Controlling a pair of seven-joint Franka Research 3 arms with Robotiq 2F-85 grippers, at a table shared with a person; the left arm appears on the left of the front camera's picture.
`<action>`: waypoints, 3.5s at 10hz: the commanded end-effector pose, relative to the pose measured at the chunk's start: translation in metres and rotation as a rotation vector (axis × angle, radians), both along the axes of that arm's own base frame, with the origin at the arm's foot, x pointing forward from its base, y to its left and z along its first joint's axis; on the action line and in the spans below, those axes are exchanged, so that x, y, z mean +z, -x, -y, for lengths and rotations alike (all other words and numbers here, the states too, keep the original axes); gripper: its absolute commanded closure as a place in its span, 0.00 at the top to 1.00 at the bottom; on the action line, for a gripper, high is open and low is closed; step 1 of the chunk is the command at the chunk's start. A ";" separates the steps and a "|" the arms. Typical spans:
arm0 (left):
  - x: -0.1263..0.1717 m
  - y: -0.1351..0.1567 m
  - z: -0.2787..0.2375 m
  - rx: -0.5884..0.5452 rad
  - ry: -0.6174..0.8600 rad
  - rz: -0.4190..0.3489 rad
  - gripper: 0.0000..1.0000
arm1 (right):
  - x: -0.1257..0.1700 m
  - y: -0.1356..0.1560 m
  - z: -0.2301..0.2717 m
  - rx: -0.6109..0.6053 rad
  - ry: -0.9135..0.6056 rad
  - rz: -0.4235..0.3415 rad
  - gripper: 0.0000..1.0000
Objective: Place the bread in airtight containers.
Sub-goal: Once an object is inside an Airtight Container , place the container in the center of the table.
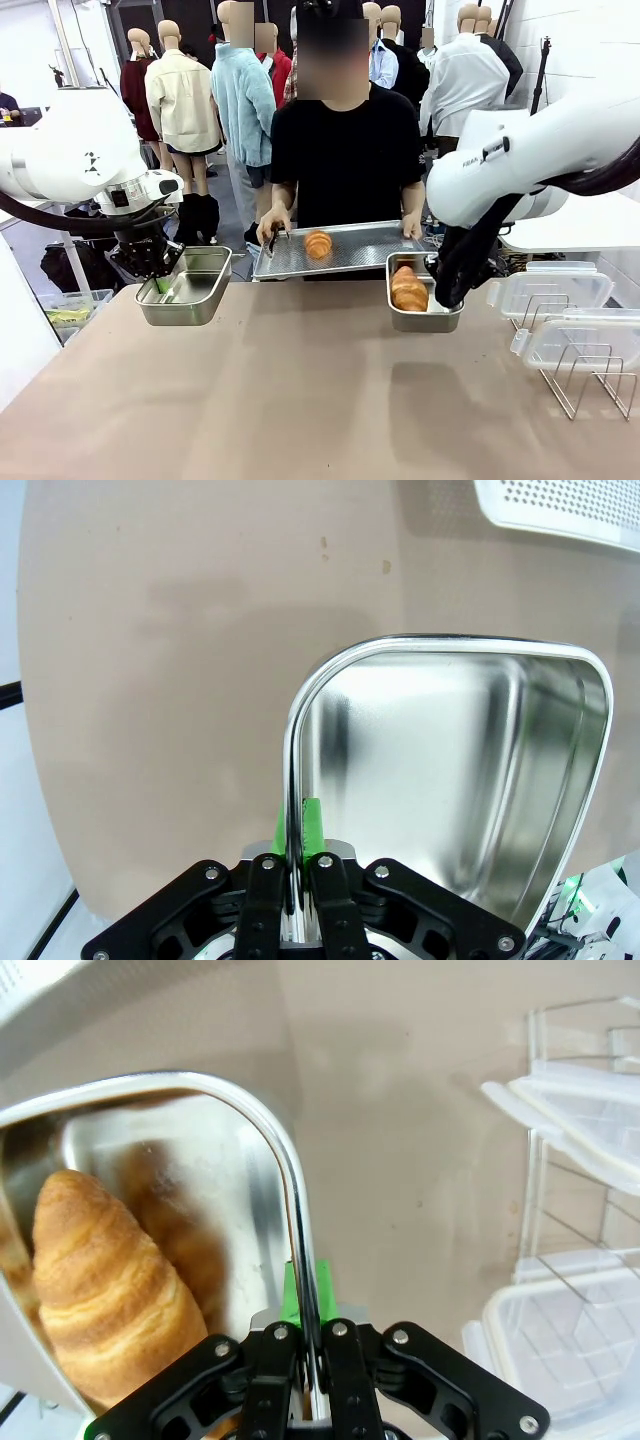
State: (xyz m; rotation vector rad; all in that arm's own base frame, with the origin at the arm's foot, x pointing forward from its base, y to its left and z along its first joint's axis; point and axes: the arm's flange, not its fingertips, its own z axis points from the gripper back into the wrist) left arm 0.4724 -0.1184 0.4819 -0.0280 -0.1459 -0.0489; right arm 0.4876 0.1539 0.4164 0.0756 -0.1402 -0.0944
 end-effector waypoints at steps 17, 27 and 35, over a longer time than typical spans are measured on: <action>0.003 0.000 -0.001 0.000 0.000 0.011 0.00 | -0.094 -0.029 -0.020 0.020 0.035 -0.059 1.00; 0.003 0.000 -0.001 0.000 0.000 0.011 0.00 | -0.058 -0.027 -0.020 0.066 0.040 0.020 1.00; 0.003 0.000 -0.001 0.000 0.000 0.011 0.00 | -0.058 -0.027 -0.020 0.066 0.040 0.020 1.00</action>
